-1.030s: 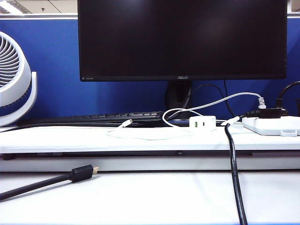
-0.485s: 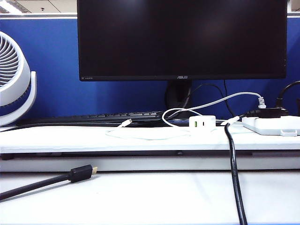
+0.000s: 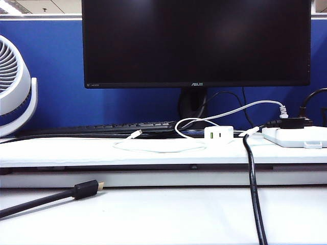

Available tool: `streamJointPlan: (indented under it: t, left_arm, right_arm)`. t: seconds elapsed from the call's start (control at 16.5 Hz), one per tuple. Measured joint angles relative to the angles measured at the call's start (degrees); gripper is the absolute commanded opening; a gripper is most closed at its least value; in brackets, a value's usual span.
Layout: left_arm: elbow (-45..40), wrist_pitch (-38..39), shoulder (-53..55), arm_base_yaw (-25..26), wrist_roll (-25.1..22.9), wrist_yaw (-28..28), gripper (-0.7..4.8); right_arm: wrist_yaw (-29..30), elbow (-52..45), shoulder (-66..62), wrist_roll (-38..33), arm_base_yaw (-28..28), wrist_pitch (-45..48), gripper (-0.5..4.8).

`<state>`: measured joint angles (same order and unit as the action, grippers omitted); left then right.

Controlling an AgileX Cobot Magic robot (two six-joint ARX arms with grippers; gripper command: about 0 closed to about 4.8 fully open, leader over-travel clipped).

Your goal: Pick up the Type-C charging cable and the charging base, insert one end of the Type-C charger into the corresponding slot on the base, and finally place the plugged-in charger back on the table.

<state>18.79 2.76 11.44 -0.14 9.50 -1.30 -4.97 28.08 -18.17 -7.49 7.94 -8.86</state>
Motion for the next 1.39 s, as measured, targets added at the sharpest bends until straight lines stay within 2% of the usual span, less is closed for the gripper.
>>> streamJointPlan:
  t: [0.24,0.3,0.42,0.55,0.73,0.91,1.15,1.27,1.39]
  left_arm:
    - [15.2,-1.7,17.1,0.0,-0.4,1.3,-0.06]
    - [22.1,-1.7,24.6,0.0,-1.3,6.4,-0.06]
    - [28.2,-1.1,31.8,0.0,-2.0,12.3,-0.06]
    - [36.8,1.1,41.1,0.0,-2.3,16.6,-0.06]
    - [48.1,11.9,52.9,-0.2,-8.3,19.3,-0.06]
    - [50.8,15.2,59.1,-4.1,-11.1,23.2,-0.06]
    - [50.7,16.8,62.1,-13.3,-16.2,24.3,-0.05]
    - [50.8,16.9,62.2,-16.2,-16.2,23.2,-0.03]
    - [50.8,16.9,62.2,-16.1,-16.3,23.0,0.03]
  right_arm:
    - [0.0,14.7,-14.9,0.3,0.0,-0.1,-0.01]
    - [1.2,20.9,-20.6,0.3,0.0,0.6,-0.01]
    - [3.2,26.2,-25.8,0.4,0.2,1.3,-0.01]
    - [6.3,33.4,-34.4,0.4,0.3,-1.0,-0.01]
    - [7.8,43.1,-46.1,1.2,2.5,-9.3,-0.01]
    - [16.0,46.4,-54.5,4.5,4.3,-10.5,-0.01]
    - [16.8,46.6,-62.8,5.4,6.5,-14.4,0.02]
    - [16.8,46.6,-65.3,1.2,8.5,-17.1,1.53]
    - [16.5,46.6,-66.7,-2.6,11.1,-18.9,2.78]
